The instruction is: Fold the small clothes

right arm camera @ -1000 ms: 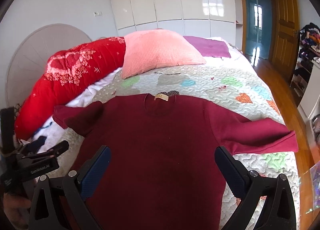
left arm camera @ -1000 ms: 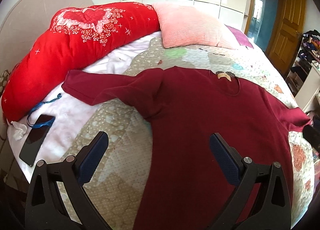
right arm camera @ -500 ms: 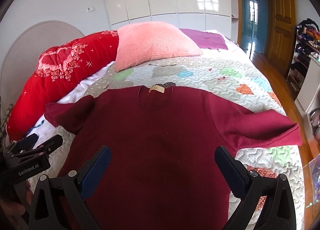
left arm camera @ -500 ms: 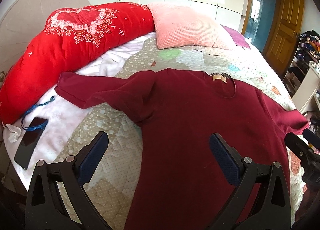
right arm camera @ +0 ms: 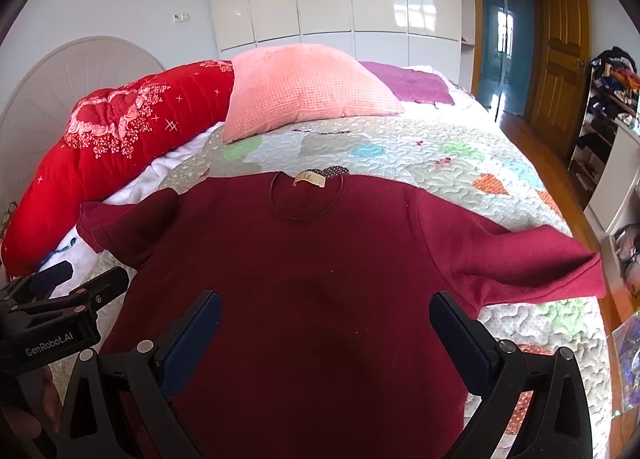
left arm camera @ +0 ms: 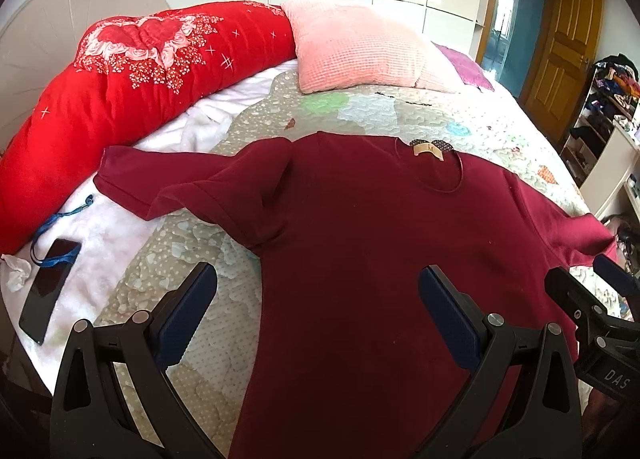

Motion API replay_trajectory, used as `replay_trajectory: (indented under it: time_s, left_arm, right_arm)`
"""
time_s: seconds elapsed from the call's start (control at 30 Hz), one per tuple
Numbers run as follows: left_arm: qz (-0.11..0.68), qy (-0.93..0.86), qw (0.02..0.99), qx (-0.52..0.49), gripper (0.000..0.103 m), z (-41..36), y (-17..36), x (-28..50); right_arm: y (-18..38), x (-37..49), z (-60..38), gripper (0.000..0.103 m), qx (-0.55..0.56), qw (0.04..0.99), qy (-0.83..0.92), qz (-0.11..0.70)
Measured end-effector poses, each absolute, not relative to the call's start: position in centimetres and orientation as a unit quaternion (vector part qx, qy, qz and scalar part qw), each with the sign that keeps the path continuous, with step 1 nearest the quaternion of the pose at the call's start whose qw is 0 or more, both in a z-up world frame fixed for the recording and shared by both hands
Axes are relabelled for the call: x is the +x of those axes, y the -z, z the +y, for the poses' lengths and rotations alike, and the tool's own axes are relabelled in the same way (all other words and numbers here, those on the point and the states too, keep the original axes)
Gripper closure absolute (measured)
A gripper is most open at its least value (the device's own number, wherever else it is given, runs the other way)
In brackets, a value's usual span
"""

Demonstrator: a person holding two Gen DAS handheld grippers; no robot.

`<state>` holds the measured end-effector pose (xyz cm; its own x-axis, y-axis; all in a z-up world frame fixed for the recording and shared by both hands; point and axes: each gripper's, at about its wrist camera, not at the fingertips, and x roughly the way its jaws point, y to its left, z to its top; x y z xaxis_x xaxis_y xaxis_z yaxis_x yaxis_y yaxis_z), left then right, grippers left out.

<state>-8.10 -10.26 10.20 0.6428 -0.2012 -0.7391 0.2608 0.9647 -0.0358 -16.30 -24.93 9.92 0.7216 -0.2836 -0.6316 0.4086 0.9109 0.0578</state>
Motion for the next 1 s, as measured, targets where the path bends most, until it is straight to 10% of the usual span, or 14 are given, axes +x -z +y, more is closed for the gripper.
replay_trajectory:
  time_s: [1.0]
  left_arm:
    - [0.415, 0.128, 0.900, 0.033, 0.001, -10.6, -9.1, -6.5]
  right_arm:
    - [-8.4, -14.0, -24.7, 0.000, 0.104, 0.919, 0.174, 0.338]
